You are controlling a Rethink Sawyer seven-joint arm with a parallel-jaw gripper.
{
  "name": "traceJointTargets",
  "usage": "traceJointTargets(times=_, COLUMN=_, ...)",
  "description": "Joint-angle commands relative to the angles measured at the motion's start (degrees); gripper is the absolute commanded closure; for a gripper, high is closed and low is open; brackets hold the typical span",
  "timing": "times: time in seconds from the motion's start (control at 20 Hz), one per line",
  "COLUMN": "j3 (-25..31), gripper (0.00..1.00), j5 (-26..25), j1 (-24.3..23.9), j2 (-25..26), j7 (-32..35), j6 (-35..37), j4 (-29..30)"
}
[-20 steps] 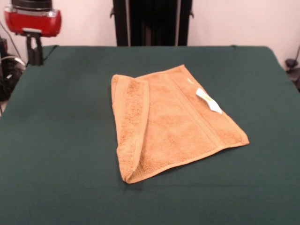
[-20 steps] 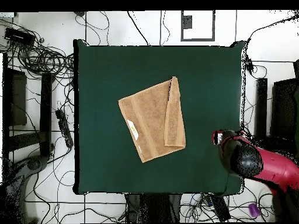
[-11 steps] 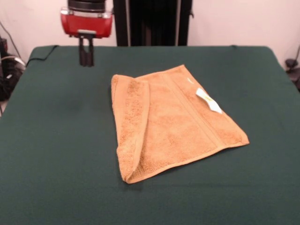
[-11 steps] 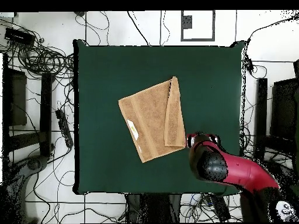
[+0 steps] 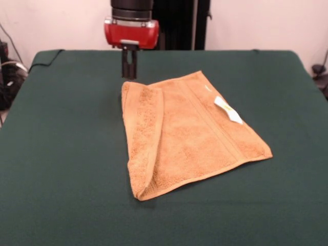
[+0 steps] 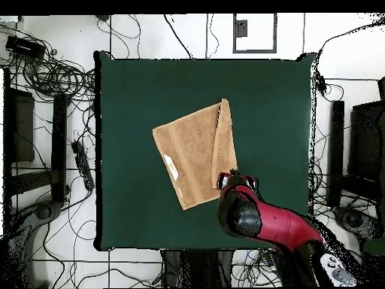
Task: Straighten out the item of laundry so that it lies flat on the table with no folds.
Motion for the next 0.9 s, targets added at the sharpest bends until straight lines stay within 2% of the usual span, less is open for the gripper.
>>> traceJointTargets(times=0.05, j3=0.4, gripper=1.0, j5=6.6, j1=4.6, j2=6.4, j7=19.5, j6=-6.5, j4=6.4)
traceJointTargets(times=0.55, j3=1.0, gripper=1.0, j5=9.1, j1=7.3, j2=13.6, j7=24.2, j6=-16.4, j4=5.3)
traceJointTargets(times=0.9, j3=1.6, gripper=1.0, j5=10.2, j1=7.8, j2=14.6, j7=24.8, j6=-18.1, j4=4.5)
